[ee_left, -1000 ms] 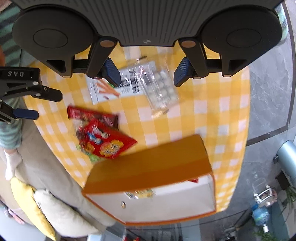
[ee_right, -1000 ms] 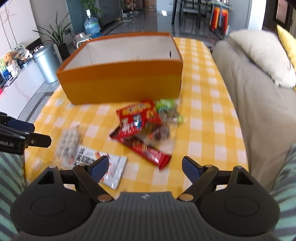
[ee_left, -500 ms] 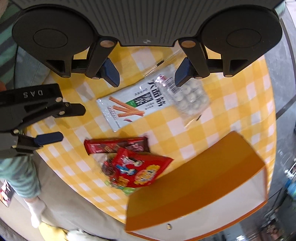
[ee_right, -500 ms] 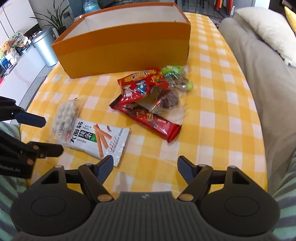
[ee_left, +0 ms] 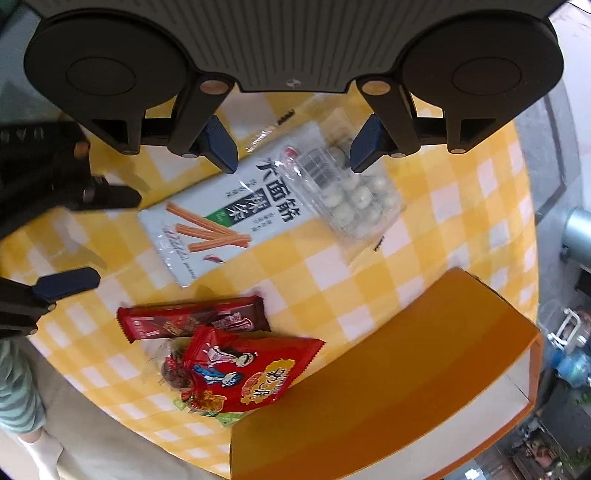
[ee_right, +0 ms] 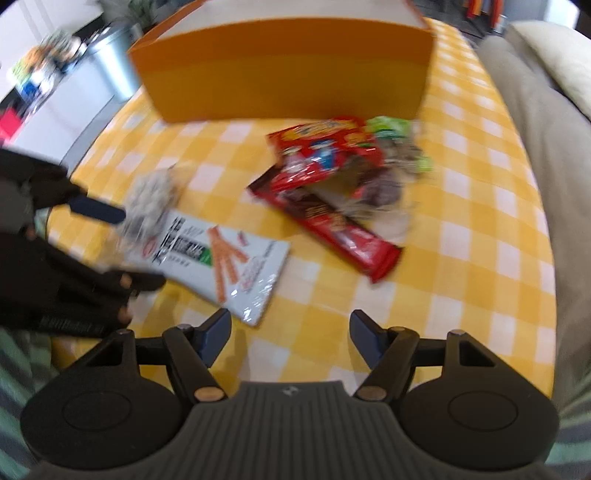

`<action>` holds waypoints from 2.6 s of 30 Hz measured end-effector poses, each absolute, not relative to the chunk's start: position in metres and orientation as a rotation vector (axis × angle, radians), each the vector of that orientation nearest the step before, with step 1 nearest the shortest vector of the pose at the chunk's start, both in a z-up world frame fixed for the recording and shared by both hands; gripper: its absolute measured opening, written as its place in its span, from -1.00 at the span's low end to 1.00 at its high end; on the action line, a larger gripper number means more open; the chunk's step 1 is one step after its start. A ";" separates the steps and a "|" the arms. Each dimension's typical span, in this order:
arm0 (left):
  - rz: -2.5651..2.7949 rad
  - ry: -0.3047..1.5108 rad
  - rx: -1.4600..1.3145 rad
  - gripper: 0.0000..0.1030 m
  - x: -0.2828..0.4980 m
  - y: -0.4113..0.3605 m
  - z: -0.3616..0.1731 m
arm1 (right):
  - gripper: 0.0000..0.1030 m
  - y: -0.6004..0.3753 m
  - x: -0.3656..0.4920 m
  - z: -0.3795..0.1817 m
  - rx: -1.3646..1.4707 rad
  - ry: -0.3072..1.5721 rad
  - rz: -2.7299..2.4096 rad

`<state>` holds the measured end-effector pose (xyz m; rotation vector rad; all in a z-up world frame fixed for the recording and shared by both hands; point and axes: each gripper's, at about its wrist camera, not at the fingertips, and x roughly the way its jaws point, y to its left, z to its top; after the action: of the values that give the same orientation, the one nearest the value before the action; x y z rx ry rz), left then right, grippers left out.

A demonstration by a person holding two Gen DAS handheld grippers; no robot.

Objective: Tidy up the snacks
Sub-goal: 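Grasp the clear candy bag with the left tool while the right tool grasps the white stick-snack pack, then lift the candy bag and stick-snack pack and carry both over the box rim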

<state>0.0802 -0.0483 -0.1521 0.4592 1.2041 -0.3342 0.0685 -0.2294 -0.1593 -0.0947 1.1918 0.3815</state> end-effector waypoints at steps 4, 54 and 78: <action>-0.324 1.204 0.476 0.61 0.082 -0.052 -0.157 | 0.33 -0.218 0.067 -0.167 -0.152 1.223 0.415; 0.021 1.324 -0.039 0.27 0.138 0.019 -0.165 | -0.05 -0.197 0.124 -0.174 0.239 1.255 0.281; 0.150 1.322 0.012 0.26 0.146 0.040 -0.161 | 0.63 -0.124 0.131 -0.190 -0.046 1.166 0.150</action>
<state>0.1465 0.0401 -0.1614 0.0120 1.3217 0.1497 0.1311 -0.1235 -0.1901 -0.0455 1.1659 0.1503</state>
